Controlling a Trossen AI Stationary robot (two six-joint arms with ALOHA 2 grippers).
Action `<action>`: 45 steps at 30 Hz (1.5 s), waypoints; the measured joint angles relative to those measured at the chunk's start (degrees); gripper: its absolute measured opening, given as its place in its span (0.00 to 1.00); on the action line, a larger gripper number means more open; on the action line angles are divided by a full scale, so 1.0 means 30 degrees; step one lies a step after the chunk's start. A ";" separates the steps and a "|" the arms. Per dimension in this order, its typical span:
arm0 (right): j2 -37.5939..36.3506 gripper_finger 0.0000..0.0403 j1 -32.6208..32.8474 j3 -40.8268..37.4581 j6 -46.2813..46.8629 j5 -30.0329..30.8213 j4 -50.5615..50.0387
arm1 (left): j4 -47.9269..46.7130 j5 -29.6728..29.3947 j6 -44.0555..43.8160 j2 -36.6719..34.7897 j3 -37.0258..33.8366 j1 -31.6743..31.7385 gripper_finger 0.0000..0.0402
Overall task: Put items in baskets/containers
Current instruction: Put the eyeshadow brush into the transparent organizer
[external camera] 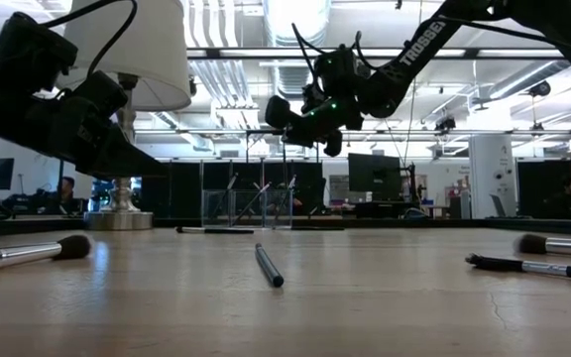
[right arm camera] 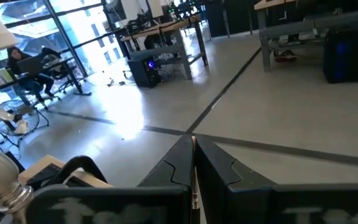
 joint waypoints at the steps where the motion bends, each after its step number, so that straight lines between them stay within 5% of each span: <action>1: 0.0000 0.02 0.0000 0.0000 0.0010 0.0000 -0.0013 | 0.0000 0.0000 -0.0005 0.0000 0.0000 0.0000 0.00; 17: 0.0000 0.02 -0.0289 0.0000 0.1120 -0.0146 -0.0413 | 0.0022 0.0000 -0.0007 0.0000 0.0000 0.0000 0.00; 28: -0.0073 0.02 -0.1373 0.1628 -0.1310 -0.6052 -0.3133 | 0.0022 0.0000 -0.0007 0.0000 0.0000 0.0001 0.00; 45: -0.0058 0.02 -0.1977 0.0168 -0.0434 -0.7184 0.0450 | 0.0022 0.0000 -0.0007 0.0000 0.0000 0.0007 0.00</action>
